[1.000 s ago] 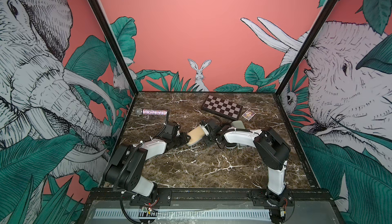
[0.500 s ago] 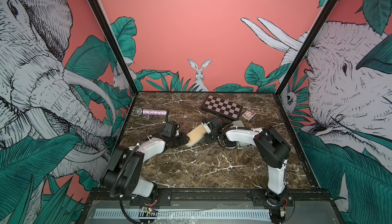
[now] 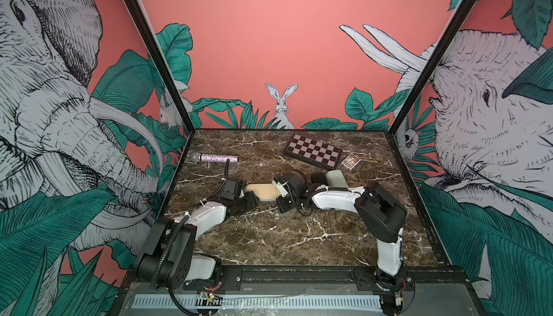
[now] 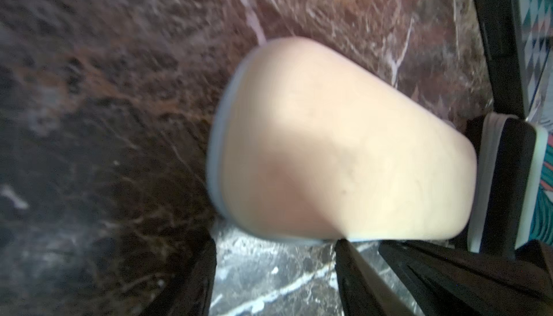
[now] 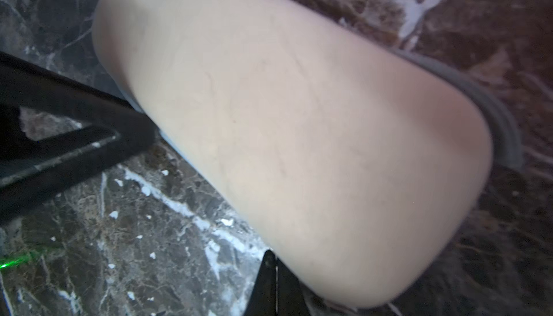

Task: Put umbrellas into zippered umbrella sleeves
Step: Zip the zipper on the umbrella sleeve.

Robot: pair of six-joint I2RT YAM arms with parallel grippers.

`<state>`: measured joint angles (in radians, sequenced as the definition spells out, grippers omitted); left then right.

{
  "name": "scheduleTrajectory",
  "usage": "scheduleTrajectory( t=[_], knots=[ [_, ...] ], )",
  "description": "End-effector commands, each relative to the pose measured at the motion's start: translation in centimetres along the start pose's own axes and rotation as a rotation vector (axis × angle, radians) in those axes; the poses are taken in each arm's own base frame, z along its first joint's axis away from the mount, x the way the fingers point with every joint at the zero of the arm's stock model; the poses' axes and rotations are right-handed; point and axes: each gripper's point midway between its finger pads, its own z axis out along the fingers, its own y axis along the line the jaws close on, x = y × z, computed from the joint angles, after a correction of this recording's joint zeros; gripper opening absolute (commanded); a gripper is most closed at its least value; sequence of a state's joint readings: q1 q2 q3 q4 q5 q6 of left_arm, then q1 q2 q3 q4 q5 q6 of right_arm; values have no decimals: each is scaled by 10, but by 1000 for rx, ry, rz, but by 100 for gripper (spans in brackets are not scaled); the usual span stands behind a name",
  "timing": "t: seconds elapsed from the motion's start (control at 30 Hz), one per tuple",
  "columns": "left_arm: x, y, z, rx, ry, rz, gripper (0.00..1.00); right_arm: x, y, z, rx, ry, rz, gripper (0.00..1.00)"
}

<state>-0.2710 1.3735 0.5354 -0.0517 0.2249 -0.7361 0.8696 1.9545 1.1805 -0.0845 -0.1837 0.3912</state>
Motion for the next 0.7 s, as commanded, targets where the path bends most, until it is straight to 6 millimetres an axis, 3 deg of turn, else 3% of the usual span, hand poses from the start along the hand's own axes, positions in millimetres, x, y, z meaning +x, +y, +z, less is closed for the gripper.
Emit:
scheduleTrajectory(
  t=[0.0, 0.1, 0.17, 0.27, 0.4, 0.5, 0.67],
  knots=[
    [11, 25, 6, -67, 70, -64, 62, 11, -22, -8, 43, 35, -2, 0],
    [15, -20, -15, 3, 72, 30, 65, 13, -17, -8, 21, 46, 7, 0],
    [18, -33, -30, 2, 50, 62, 67, 10, -12, -7, 6, 31, 27, 0],
    [16, -43, -36, 53, 8, 27, 68, 7, 0, -1, -20, 11, 50, 0],
    [-10, -76, -39, 39, -82, 184, 65, 7, 9, 4, -25, 12, 55, 0],
    [-33, -107, -29, 124, -153, 228, 54, 5, 8, 0, -19, -3, 60, 0],
    [-46, -137, -4, 204, -145, 258, 36, 3, 9, -1, -21, -9, 66, 0]
  ],
)
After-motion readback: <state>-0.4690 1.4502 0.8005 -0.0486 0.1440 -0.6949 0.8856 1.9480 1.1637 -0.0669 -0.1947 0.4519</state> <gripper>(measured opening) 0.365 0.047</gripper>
